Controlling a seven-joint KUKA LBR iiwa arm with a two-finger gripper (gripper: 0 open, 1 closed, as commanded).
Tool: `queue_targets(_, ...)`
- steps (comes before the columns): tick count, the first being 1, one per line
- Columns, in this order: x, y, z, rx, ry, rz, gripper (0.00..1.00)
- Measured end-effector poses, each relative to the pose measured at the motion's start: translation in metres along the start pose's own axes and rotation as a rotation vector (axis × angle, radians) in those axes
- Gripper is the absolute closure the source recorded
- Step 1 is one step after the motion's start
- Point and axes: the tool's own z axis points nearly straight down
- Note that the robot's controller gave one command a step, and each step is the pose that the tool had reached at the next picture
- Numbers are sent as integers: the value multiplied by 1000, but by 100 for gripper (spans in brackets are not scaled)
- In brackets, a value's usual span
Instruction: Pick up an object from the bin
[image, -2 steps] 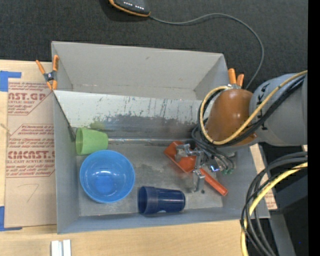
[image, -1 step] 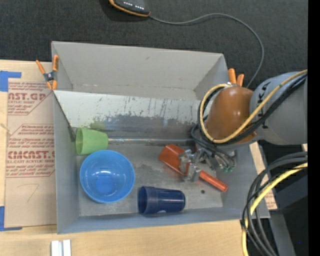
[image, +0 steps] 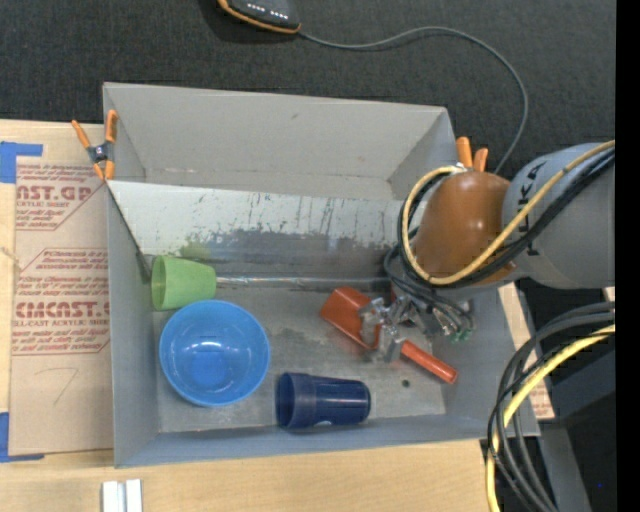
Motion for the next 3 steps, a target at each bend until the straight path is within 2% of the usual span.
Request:
queue_targets(1,12,-9,-13,-1,-1,26,100)
queue_targets(2,1,-4,-20,-1,-2,14,100)
queue_targets(3,17,-7,10,-3,-2,65,100)
